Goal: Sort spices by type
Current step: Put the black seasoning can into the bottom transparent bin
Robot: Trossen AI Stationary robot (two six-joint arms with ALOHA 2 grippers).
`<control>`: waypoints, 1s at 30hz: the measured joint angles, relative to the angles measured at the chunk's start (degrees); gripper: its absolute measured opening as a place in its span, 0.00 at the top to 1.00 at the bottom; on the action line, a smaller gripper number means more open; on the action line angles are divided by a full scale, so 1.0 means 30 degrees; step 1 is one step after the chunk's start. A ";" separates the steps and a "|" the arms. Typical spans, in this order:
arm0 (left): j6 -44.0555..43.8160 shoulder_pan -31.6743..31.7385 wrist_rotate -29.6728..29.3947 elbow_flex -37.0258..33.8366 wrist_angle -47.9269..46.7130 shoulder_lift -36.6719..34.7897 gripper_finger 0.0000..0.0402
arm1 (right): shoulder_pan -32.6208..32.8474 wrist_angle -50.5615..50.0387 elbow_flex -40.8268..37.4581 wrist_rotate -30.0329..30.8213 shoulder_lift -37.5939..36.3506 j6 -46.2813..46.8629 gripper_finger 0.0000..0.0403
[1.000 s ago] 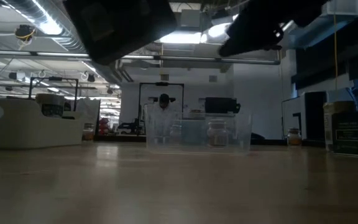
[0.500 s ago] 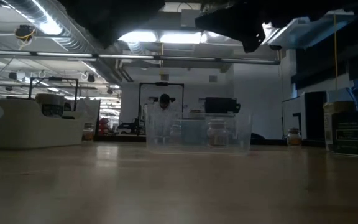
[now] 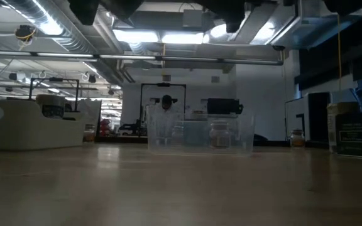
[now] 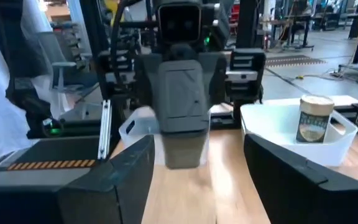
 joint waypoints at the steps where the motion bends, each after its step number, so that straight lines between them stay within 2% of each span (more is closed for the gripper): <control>1: 0.0222 0.0000 -0.0007 0.0000 0.0257 -0.0001 0.72 | 0.0007 0.0027 0.0063 0.0007 0.0000 -0.0049 0.38; 7: 0.1184 0.0117 -0.0611 0.0007 0.1660 0.0005 0.72 | 0.0009 0.0206 0.0186 0.0014 0.0007 -0.0374 0.38; 17: 0.2065 0.0626 -0.0662 0.0015 0.3277 0.0007 0.72 | -0.0150 0.2966 0.0208 -0.0275 0.0015 -0.1765 0.38; 27: 0.2207 0.0634 -0.0684 0.0015 0.3477 0.0007 0.73 | -0.0868 0.2898 0.0251 -0.0999 0.0015 -0.0610 0.38; 30: 0.2491 0.0634 -0.0638 0.0015 0.3778 0.0007 0.73 | -0.0868 0.2926 0.0997 -0.1279 0.0600 -0.0630 0.38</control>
